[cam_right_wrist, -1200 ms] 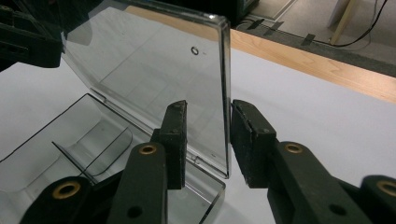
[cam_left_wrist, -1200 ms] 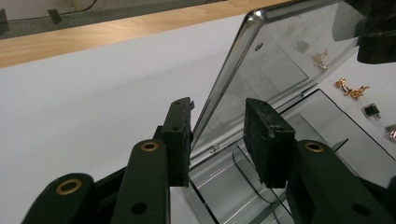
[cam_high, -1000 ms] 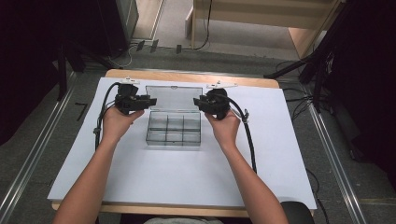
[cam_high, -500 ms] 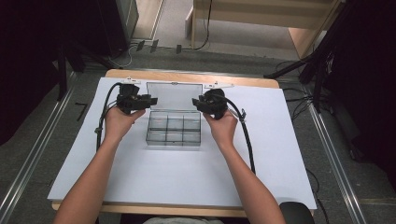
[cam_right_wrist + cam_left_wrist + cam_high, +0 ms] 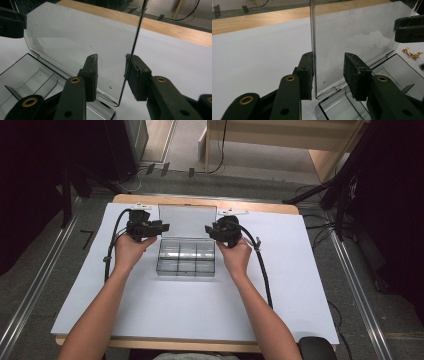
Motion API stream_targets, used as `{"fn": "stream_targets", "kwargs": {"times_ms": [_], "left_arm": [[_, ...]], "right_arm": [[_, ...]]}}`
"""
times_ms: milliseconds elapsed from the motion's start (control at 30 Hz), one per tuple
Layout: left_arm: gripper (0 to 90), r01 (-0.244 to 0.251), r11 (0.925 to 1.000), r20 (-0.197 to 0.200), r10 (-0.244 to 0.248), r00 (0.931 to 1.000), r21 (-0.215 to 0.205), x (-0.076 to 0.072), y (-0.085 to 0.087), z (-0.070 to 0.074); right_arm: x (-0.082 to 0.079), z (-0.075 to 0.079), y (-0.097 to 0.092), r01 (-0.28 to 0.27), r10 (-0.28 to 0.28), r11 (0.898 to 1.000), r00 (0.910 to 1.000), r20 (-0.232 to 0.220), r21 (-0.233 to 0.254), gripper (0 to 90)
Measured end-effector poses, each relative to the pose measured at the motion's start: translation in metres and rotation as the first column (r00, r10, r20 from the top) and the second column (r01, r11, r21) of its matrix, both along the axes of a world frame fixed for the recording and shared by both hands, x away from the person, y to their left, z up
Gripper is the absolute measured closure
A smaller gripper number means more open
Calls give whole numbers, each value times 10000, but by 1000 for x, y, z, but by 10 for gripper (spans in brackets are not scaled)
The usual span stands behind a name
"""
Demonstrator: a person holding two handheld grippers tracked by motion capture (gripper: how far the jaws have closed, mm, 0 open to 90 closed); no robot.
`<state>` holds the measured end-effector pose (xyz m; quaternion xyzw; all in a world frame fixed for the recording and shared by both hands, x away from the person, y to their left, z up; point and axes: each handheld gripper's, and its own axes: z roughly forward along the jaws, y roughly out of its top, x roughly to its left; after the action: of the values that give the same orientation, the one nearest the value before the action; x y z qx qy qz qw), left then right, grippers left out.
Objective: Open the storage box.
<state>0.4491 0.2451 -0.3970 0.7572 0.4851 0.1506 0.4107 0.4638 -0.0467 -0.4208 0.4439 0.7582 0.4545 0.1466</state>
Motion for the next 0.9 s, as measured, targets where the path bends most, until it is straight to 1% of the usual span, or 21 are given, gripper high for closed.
{"fn": "stream_targets", "kwargs": {"times_ms": [200, 333, 567, 733, 800, 900], "left_arm": [[602, -100, 9999, 47, 100, 9999, 67, 3, -2, -4], [588, -185, 9998, 53, 185, 9998, 106, 5, -3, -6], [585, -406, 9992, -33, 407, 9992, 25, 9, -5, -11], [568, -498, 9988, -65, 498, 9987, 1, 11, -7, -14], [560, -514, 9986, -135, 513, 9986, -116, 12, -7, -15], [551, -559, 9984, -107, 559, 9984, -7, 13, -8, -17]], "right_arm": [[2, -5, 2, 64, -64, 10000, 10000, -65, -54, 619], [4, -7, 2, 159, -159, 9999, 9998, -111, 37, 617], [7, -11, 2, 217, -214, 9997, 9995, -232, 108, 596], [9, -14, 2, 320, -306, 9988, 9989, -368, 383, 582], [9, -15, 2, 338, -322, 9985, 9988, -378, 440, 574], [10, -16, 3, 362, -343, 9981, 9987, -383, 500, 560]]}}
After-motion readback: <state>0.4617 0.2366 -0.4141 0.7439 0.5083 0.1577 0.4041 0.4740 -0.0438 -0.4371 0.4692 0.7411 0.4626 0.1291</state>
